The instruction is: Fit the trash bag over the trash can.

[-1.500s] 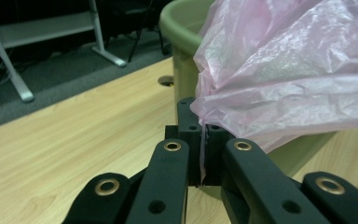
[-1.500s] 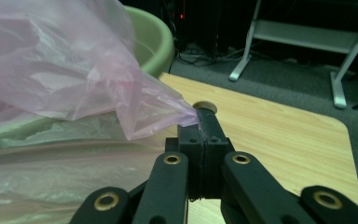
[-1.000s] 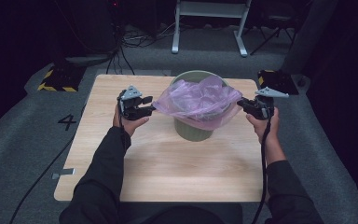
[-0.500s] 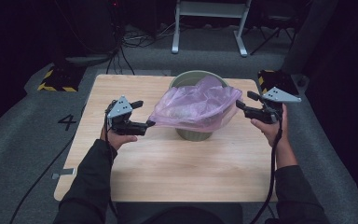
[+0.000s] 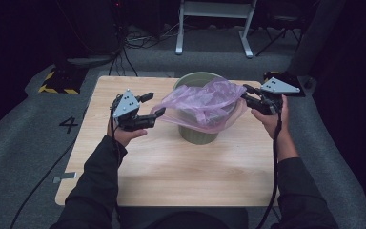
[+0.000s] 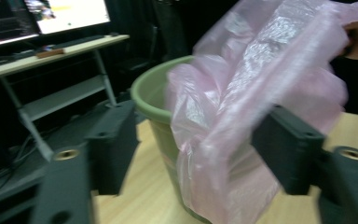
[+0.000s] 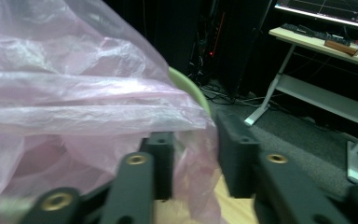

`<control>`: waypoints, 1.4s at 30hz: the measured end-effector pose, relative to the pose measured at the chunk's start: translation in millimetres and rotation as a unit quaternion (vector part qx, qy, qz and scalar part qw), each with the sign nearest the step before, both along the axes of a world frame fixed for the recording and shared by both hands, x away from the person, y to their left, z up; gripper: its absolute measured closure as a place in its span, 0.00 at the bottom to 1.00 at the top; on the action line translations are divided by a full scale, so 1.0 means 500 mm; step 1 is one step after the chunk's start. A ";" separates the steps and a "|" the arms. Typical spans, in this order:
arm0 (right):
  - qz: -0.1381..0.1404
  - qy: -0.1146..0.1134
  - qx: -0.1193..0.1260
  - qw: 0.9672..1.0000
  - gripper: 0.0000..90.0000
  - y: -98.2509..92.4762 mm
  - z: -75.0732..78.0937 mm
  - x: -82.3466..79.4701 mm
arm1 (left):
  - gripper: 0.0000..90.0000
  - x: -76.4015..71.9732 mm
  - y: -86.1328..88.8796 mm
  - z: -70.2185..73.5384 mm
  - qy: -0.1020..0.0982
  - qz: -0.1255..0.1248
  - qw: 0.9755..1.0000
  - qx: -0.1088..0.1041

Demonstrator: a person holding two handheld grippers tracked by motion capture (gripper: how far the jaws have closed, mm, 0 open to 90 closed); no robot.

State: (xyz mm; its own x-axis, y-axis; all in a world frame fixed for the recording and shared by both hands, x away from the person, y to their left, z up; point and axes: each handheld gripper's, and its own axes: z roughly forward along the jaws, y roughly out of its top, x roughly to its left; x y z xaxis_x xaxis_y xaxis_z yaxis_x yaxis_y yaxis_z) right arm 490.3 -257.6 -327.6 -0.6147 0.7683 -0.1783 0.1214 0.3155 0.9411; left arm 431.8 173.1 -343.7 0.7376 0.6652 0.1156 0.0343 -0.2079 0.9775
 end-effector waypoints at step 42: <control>0.009 0.152 0.094 0.984 1.00 0.010 -0.127 0.159 | 1.00 0.216 -0.067 -0.144 0.134 -0.025 0.990 0.046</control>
State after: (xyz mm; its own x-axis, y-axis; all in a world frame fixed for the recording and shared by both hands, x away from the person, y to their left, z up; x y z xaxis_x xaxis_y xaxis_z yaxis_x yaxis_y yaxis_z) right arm 569.8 -252.8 -391.2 -0.6310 0.7589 0.1610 0.4033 0.1435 0.9038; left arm 539.7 139.3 -415.6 0.7819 0.6227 -0.0296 0.2763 -0.3036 0.9119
